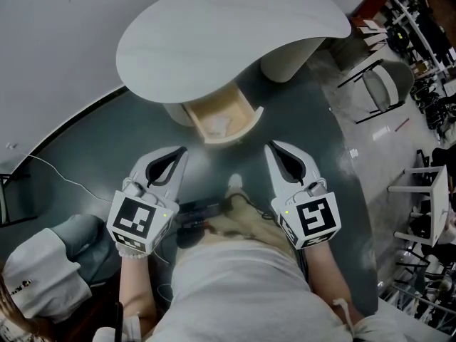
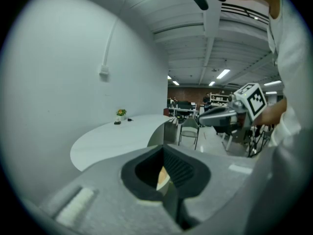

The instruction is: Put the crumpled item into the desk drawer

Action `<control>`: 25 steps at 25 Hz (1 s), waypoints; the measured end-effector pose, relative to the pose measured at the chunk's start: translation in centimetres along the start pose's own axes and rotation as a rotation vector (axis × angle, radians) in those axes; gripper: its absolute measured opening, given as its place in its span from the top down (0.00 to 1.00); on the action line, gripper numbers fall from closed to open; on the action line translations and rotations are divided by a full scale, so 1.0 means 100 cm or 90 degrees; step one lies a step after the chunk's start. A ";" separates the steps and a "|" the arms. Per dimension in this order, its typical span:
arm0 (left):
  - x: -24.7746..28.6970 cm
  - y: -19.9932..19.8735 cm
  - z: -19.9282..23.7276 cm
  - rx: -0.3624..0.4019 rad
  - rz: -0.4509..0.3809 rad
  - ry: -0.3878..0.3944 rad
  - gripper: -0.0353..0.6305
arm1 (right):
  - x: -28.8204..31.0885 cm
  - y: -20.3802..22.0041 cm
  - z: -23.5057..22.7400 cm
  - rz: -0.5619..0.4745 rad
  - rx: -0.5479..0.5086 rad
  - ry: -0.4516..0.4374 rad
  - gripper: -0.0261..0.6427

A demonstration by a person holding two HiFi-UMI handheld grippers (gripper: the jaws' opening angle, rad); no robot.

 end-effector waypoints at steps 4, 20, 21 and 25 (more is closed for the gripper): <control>0.000 0.000 0.002 0.006 -0.001 0.006 0.95 | 0.001 -0.001 0.001 0.001 -0.002 0.007 0.95; 0.001 0.002 0.002 0.017 -0.011 0.026 0.95 | 0.003 -0.001 0.009 0.003 -0.006 0.017 0.95; 0.001 0.002 0.002 0.017 -0.011 0.027 0.95 | 0.003 -0.001 0.009 0.003 -0.007 0.018 0.95; 0.002 0.001 0.000 0.016 -0.016 0.030 0.95 | 0.001 0.000 0.010 0.004 -0.008 0.022 0.95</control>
Point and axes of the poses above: the fingertips, and each gripper's own axes: x forward along the fingers, z to its left, y out of its underside, the point moved 2 cm from there along -x, backward along the fingers, and after that the axes turned 15 degrees about -y, right-handed, at the moved point
